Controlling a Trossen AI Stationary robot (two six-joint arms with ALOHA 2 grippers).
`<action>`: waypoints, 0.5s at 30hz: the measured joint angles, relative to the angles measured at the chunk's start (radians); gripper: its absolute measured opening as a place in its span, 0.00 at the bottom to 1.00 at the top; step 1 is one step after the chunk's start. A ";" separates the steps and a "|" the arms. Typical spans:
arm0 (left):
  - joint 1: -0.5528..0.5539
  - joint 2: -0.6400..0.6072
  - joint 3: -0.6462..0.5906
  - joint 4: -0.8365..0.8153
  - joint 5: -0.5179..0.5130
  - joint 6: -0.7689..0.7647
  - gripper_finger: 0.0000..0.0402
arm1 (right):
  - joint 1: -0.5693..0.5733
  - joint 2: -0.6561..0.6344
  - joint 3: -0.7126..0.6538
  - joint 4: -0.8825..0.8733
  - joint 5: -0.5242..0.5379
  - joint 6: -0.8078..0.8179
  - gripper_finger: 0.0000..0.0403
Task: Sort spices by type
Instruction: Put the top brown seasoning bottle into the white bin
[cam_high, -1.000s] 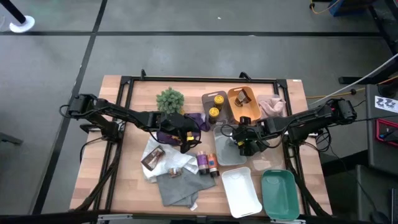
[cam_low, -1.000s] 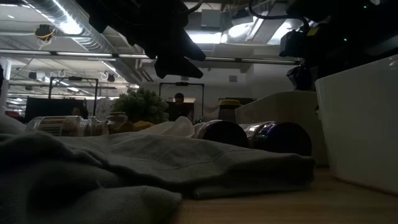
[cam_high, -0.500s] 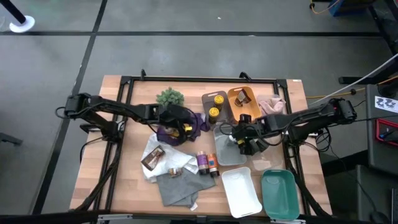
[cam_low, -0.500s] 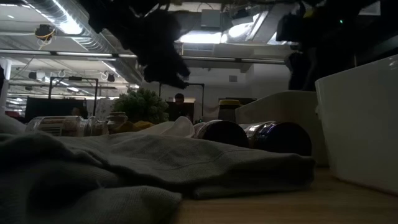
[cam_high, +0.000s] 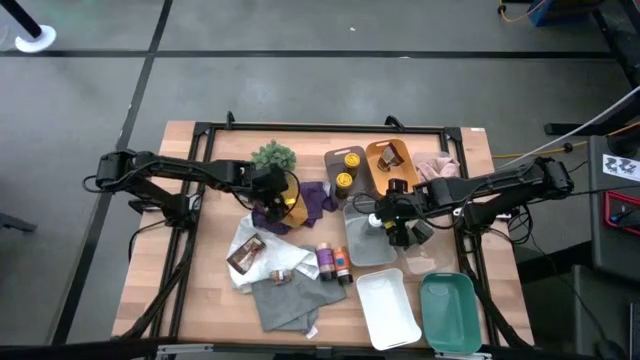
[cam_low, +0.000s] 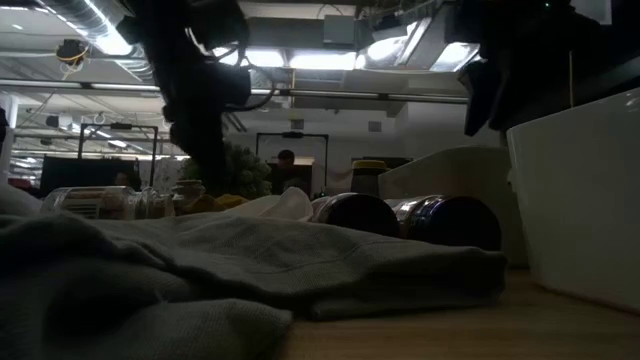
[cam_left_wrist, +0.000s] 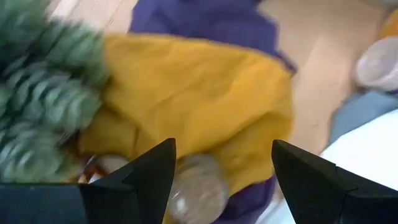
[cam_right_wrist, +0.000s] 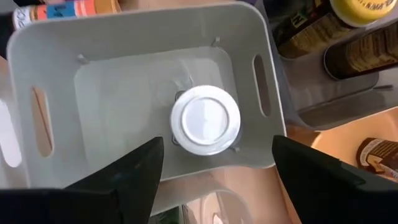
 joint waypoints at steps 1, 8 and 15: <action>0.000 0.000 0.000 -0.015 -0.011 -0.002 0.62 | 0.000 0.000 0.005 0.000 0.000 0.000 0.74; -0.002 0.000 0.000 -0.077 -0.028 -0.047 0.62 | 0.000 0.000 0.023 0.000 -0.001 0.000 0.74; -0.003 0.000 -0.028 -0.101 -0.042 -0.092 0.62 | 0.000 0.000 0.023 -0.002 -0.001 0.000 0.74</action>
